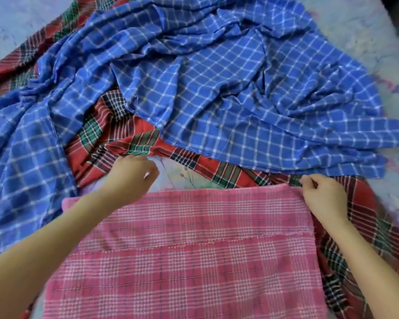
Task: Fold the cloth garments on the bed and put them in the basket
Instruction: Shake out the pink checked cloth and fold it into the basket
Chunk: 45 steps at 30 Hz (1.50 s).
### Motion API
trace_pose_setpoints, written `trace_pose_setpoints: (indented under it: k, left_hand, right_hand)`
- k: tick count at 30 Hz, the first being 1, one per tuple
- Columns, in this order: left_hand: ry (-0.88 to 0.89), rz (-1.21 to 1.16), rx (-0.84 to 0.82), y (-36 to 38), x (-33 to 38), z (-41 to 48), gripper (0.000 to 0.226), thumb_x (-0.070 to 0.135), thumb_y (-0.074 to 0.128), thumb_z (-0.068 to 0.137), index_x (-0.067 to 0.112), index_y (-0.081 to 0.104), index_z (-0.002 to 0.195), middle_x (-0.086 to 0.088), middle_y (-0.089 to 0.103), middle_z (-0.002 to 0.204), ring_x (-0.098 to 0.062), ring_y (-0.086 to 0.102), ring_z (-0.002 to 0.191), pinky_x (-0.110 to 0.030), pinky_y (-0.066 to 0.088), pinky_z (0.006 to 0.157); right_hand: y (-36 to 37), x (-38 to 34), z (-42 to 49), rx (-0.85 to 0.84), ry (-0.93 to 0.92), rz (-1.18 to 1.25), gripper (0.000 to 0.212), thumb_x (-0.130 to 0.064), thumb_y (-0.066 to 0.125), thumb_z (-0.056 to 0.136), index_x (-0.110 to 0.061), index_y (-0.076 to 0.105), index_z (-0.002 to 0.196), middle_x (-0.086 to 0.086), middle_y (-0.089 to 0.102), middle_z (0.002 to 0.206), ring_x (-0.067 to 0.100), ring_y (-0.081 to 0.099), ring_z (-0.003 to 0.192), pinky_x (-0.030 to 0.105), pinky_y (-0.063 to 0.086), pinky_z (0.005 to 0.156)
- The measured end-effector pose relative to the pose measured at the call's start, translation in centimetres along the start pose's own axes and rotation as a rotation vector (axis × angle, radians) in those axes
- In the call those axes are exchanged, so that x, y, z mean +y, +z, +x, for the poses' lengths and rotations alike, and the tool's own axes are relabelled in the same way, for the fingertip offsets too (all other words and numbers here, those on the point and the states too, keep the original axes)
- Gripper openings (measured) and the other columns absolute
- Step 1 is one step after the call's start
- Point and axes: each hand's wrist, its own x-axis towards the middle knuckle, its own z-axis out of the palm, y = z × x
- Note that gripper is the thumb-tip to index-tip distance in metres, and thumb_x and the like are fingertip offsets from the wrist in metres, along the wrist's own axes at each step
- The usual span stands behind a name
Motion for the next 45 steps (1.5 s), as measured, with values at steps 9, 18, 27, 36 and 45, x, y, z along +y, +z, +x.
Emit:
trace_pose_setpoints:
  k: [9, 18, 27, 36, 45]
  left_hand:
    - [0.301, -0.105, -0.214, 6.3, 20.3, 6.4, 0.041, 0.048, 0.06, 0.083, 0.02, 0.061, 0.113, 0.0, 0.066, 0.107, -0.024, 0.059, 0.102, -0.032, 0.044, 0.087]
    - [0.32, -0.287, -0.305, 5.7, 21.4, 4.2, 0.007, 0.021, 0.069, 0.083, 0.017, 0.072, 0.088, 0.004, 0.067, 0.085, -0.012, 0.057, 0.076, -0.023, 0.043, 0.07]
    - [0.172, -0.482, -0.174, 6.0, 19.4, 1.4, 0.017, -0.001, 0.073, 0.074, 0.015, 0.071, 0.079, 0.023, 0.06, 0.072, -0.001, 0.058, 0.087, -0.006, 0.044, 0.068]
    - [0.141, -0.376, -0.025, 6.0, 22.5, 5.5, 0.008, 0.022, 0.067, 0.086, 0.015, 0.067, 0.089, 0.008, 0.065, 0.079, -0.014, 0.059, 0.075, -0.026, 0.041, 0.066]
    - [0.13, -0.166, 0.169, 6.2, 16.5, 2.6, 0.007, 0.003, 0.066, 0.081, 0.006, 0.068, 0.088, -0.006, 0.064, 0.081, -0.022, 0.054, 0.074, -0.029, 0.04, 0.069]
  right_hand:
    - [0.7, 0.6, -7.3, -0.177, -0.076, 0.238, 0.013, -0.015, 0.071, 0.081, -0.02, 0.067, 0.07, -0.016, 0.061, 0.069, 0.002, 0.058, 0.066, 0.011, 0.041, 0.059]
    - [1.9, 2.4, -9.6, -0.105, 0.2, 0.382, 0.021, -0.03, 0.056, 0.092, -0.015, 0.064, 0.08, -0.004, 0.065, 0.076, 0.013, 0.061, 0.073, 0.033, 0.05, 0.07]
    - [-1.2, 0.0, -9.7, -0.338, 0.296, 0.721, 0.056, -0.054, 0.061, 0.081, -0.01, 0.041, 0.053, -0.004, 0.035, 0.049, 0.01, 0.037, 0.049, 0.028, 0.03, 0.055]
    - [-1.7, 1.0, -5.0, 0.206, -0.05, 0.376, 0.04, -0.017, 0.063, 0.088, -0.021, 0.04, 0.055, -0.008, 0.032, 0.046, 0.008, 0.029, 0.046, 0.021, 0.021, 0.047]
    - [1.0, 3.3, -0.6, 0.293, -0.062, 0.124, 0.009, -0.018, 0.062, 0.088, -0.012, 0.068, 0.084, -0.001, 0.067, 0.076, 0.016, 0.059, 0.067, 0.032, 0.049, 0.064]
